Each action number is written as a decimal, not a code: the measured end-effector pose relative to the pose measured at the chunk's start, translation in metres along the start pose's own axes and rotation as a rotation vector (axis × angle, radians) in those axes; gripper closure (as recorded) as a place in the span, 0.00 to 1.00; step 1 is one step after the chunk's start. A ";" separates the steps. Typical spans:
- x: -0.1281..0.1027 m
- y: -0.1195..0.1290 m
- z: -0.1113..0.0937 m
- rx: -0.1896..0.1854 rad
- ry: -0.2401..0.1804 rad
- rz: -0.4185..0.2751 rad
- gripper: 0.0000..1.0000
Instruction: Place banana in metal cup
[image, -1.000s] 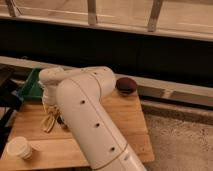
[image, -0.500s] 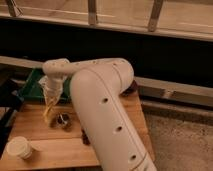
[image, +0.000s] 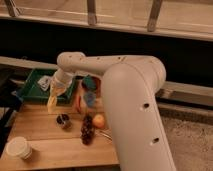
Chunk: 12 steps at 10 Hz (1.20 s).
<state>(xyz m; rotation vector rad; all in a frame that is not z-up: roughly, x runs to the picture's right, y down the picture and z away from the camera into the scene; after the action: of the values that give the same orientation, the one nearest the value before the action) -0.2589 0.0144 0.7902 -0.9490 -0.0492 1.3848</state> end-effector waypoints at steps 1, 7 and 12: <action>0.009 -0.005 -0.007 0.001 -0.009 0.007 1.00; 0.048 -0.046 -0.026 0.079 -0.021 0.140 1.00; 0.059 -0.062 0.008 0.088 0.051 0.197 1.00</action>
<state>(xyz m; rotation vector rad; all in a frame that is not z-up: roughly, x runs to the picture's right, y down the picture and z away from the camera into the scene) -0.1994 0.0748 0.8034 -0.9339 0.1458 1.5300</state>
